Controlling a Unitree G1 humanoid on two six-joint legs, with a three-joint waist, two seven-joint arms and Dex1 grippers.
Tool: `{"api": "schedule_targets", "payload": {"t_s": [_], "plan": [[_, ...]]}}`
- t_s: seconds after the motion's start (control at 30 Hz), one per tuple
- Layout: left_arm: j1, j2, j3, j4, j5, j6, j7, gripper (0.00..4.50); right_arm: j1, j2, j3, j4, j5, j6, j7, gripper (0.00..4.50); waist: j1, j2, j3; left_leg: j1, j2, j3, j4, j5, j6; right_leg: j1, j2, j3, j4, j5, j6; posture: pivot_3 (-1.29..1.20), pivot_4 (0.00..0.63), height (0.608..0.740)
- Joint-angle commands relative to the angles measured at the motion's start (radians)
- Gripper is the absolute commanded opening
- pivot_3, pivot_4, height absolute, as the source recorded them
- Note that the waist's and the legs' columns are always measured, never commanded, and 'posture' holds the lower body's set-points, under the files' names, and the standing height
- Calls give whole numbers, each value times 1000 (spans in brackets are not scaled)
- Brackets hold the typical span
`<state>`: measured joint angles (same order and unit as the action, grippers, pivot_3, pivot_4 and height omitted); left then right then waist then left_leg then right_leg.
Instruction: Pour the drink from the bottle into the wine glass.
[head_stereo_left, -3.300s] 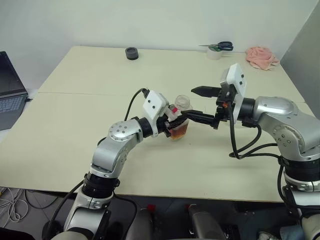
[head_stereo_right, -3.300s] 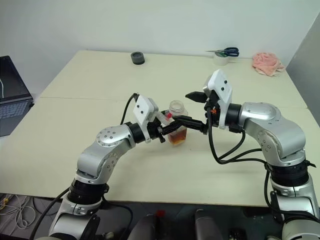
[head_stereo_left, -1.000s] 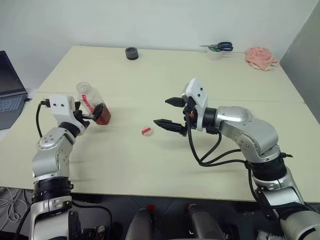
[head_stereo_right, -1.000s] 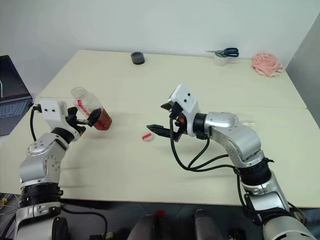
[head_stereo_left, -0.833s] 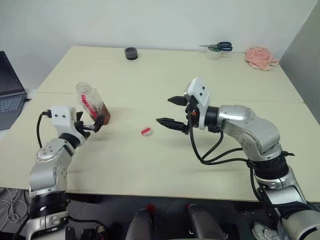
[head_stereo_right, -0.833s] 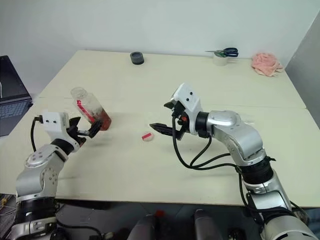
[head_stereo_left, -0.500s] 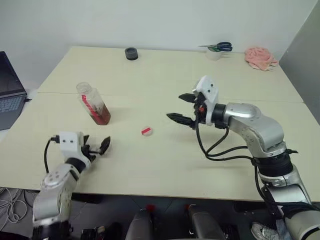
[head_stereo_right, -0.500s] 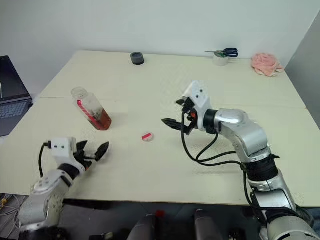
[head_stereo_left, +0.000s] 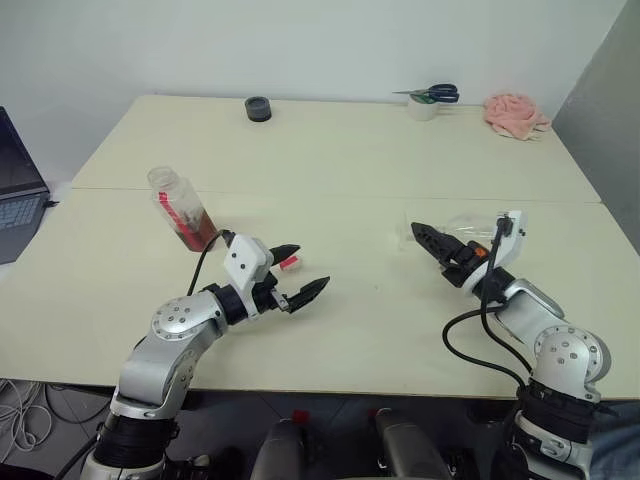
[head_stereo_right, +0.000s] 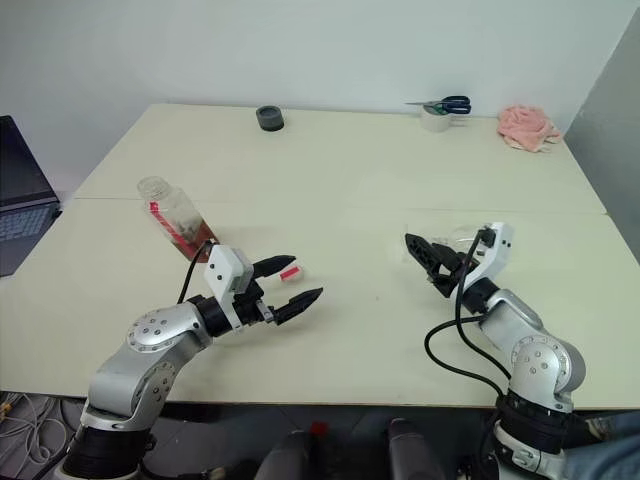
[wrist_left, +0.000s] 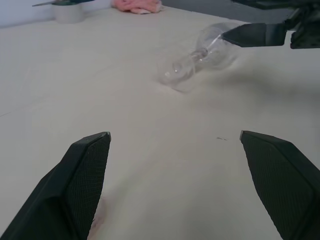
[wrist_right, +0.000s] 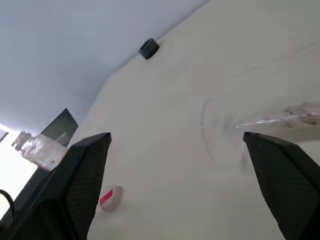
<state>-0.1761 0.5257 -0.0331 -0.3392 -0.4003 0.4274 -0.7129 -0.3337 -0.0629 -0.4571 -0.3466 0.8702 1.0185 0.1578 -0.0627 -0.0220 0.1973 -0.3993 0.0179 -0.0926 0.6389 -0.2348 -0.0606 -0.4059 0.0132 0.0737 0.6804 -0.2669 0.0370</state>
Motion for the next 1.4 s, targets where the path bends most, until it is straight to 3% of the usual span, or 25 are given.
{"api": "schedule_targets", "payload": {"t_s": [0.03, 0.5, 0.83, 0.93, 1.2, 1.23, 1.3, 1.4], "plan": [[-20, 12, 0, -10, -3, -7, -24, 4455, -20, 26, -30, 31, 65, -10, -76, 4500, 0, 0, 0, 0, 0, 0, 0, 0, 0, 0, 1, 0, 0, 0, 0, 0, 150, 740], [-25, 41, 19, -60, -31, 40, -38, 4455, -168, 137, -157, 365, 237, -198, -300, 4500, 2, 1, 1, -1, 2, 1, -1, 0, 0, -1, 2, 1, -1, 0, 0, 0, 150, 740], [-7, 46, 41, -101, -44, 63, -18, 4455, -249, 137, -138, 523, 232, -314, -310, 4500, 0, 1, 1, 0, 5, 3, -2, 0, 0, -1, 4, 1, -1, 0, -2, 0, 150, 740], [-8, 46, 43, -101, -41, 63, -14, 4500, -283, 145, -136, 592, 209, -376, -304, 3903, 0, 1, 1, 1, 6, 3, -2, 0, 0, -1, 5, 1, -1, 0, -2, 0, 150, 740], [5, 50, 55, -110, -35, 63, 4, 4500, -291, 143, -118, 673, 147, -480, -307, 1160, 1, 1, 0, 1, 7, 4, -4, 0, 0, -2, 5, 1, -1, 0, -3, 0, 150, 740], [11, 51, 58, -113, -35, 64, 6, 4500, -290, 130, -83, 649, 121, -475, -283, 784, 1, 1, 0, 1, 7, 5, -4, 0, 0, -2, 5, 1, -1, 0, -3, 0, 150, 740], [32, 59, 76, -123, -37, 67, 14, 4500, -292, 55, 110, 530, -14, -460, -156, 235, -1, 3, 1, 2, 7, 5, -3, 0, 0, -1, 5, 1, -1, 1, -4, 0, 150, 740], [62, 69, 101, -139, -38, 72, 23, 4500, -319, -32, 346, 411, -202, -517, -6, 174, -2, 5, 2, 0, 7, 7, -4, 0, 0, -5, 5, 3, -1, 1, -4, 0, 150, 740]]}}
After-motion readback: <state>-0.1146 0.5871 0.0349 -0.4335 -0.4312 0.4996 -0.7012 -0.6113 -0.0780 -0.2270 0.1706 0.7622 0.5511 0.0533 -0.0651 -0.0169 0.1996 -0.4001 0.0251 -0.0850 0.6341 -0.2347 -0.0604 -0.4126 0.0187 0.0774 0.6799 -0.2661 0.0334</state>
